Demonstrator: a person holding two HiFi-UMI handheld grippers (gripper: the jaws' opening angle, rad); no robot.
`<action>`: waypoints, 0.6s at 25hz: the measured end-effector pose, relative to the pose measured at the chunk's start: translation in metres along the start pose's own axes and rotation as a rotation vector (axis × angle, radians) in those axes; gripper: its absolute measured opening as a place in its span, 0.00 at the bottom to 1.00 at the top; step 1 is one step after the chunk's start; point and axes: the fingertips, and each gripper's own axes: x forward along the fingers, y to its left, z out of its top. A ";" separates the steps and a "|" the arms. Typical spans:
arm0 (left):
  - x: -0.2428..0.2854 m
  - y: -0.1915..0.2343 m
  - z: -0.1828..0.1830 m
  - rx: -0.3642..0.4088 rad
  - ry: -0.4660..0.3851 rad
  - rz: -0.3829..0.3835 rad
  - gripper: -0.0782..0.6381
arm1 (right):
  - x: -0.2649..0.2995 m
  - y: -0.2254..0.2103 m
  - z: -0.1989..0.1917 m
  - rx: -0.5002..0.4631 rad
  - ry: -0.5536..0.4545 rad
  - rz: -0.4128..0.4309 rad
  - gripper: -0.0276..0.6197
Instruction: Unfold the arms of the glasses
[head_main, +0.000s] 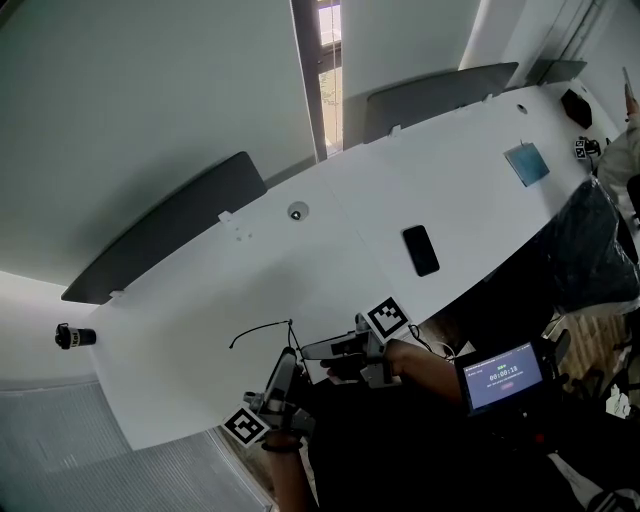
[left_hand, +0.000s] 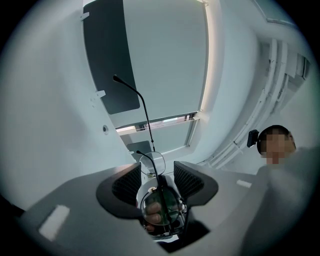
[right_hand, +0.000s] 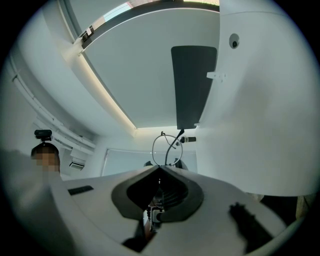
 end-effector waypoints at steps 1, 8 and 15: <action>0.001 0.000 0.000 0.002 0.003 -0.001 0.40 | 0.000 0.000 0.000 0.000 0.001 0.000 0.06; 0.004 0.002 -0.004 0.027 0.020 0.015 0.36 | 0.002 0.000 -0.003 -0.003 0.017 -0.008 0.06; 0.003 0.005 -0.003 0.049 0.018 0.026 0.22 | 0.002 0.001 -0.003 -0.010 0.020 -0.001 0.06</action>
